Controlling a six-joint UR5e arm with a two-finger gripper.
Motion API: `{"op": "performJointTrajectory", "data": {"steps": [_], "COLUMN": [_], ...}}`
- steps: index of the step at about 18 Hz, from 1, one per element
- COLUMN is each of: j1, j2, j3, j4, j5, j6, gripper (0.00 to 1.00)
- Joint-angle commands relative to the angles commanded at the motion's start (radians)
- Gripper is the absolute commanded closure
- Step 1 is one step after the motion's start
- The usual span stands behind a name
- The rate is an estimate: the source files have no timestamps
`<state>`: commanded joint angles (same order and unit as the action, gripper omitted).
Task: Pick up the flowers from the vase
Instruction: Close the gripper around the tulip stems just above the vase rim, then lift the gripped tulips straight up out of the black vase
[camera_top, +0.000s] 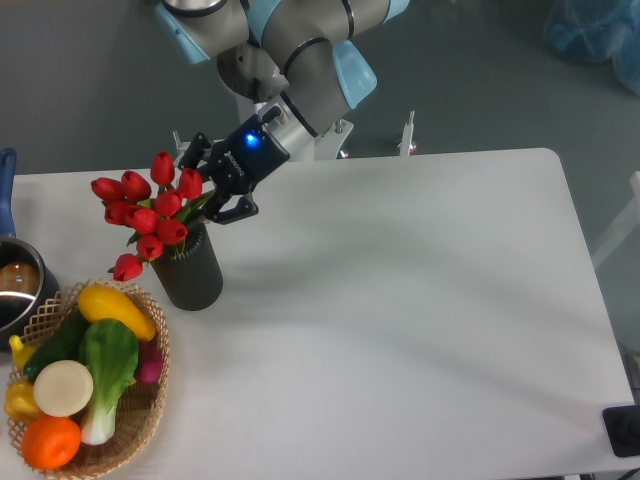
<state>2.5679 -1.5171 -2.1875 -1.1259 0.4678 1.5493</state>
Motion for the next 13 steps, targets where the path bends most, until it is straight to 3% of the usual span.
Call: {"op": "performJointTrajectory", "data": {"steps": [13], "j1": [0.008], "j2": [0.014], "j3": [0.009], "j4": [-0.005], "j5": [-0.005], "j6": [-0.015], "gripper": [0.83]}}
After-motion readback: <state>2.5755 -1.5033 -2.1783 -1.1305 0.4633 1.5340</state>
